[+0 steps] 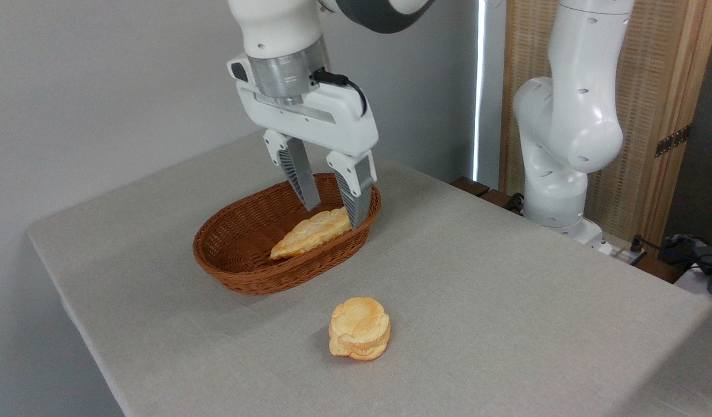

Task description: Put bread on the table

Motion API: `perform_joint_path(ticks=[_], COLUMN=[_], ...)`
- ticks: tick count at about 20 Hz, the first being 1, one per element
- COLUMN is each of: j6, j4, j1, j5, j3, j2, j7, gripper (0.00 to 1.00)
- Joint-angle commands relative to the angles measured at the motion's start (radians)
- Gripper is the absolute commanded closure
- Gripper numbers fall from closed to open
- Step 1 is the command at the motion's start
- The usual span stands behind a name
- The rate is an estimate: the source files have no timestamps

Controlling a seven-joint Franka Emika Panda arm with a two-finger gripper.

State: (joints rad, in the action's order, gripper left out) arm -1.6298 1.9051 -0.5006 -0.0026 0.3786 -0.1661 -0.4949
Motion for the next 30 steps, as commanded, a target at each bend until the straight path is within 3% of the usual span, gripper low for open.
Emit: perform_joint_path(ticks=[1, 4, 9, 16, 21, 30], j6=[0.019, 0.019, 0.01, -0.047, -0.082, -0.139], j4=[-0.006, 0.014, 0.048, 0.069, 0.078, 0.077], j1=[-0.012, -0.012, -0.012, -0.012, -0.004, -0.003], j5=[-0.049, -0.051, -0.056, -0.115, -0.191, -0.181], j3=[-0.07, -0.16, -0.216, -0.218, -0.214, -0.21], j2=[-0.007, 0.002, 0.046, 0.105, 0.147, 0.221], j7=[0.067, 0.136, 0.19, 0.19, 0.193, 0.193], gripper=[0.0, 0.0, 0.0, 0.0, 0.0, 0.0])
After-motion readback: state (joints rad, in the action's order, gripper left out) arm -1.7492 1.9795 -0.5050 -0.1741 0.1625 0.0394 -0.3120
